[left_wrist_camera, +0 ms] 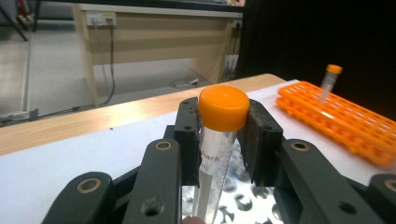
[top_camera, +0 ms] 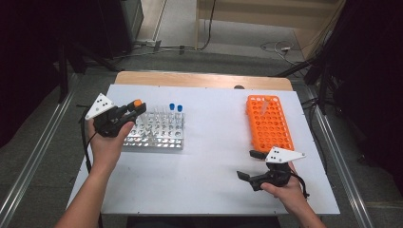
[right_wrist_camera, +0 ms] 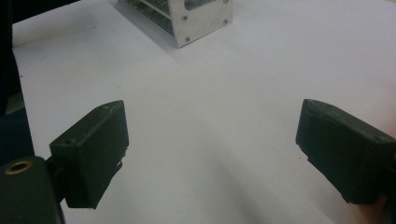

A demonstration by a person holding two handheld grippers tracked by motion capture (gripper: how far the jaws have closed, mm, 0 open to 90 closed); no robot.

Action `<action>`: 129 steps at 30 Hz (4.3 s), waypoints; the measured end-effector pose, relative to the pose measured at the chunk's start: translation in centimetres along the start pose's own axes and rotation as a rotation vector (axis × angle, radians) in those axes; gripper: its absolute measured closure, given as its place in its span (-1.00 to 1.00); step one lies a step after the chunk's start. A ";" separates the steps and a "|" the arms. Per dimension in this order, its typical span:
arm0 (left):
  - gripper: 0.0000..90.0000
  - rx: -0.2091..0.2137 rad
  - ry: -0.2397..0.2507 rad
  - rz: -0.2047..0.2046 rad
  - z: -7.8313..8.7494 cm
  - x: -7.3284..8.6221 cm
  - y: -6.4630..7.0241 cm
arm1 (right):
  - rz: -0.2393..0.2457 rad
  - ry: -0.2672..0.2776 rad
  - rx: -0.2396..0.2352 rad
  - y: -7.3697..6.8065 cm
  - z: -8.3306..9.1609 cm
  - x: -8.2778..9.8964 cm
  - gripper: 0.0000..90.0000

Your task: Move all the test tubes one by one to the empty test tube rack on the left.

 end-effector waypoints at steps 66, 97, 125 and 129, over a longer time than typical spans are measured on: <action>-1.00 0.169 -0.085 0.020 6.0 5.3 7.5 | -0.309 0.024 0.500 17.9 0.2 -5.4 0.16; -0.87 0.340 -0.136 -0.028 4.5 4.9 12.1 | -0.011 0.027 0.234 4.7 -1.1 -6.2 0.62; 0.57 0.468 -0.119 -0.153 2.5 4.6 18.6 | 0.131 -0.056 -0.062 -5.3 -7.4 -5.3 0.50; 0.57 0.415 -0.093 -0.124 3.1 3.8 16.4 | 0.126 -0.037 -0.066 -4.8 -6.3 -4.6 0.11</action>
Point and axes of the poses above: each handheld gripper's, and its own axes: z roughly backward along the jaws, x roughly out of its underside, y roughly to its right, the point moved 3 cm from there along -z, roughly forward along the jaws, and after that the axes turned 14 degrees about -x, right-handed, at the moved point
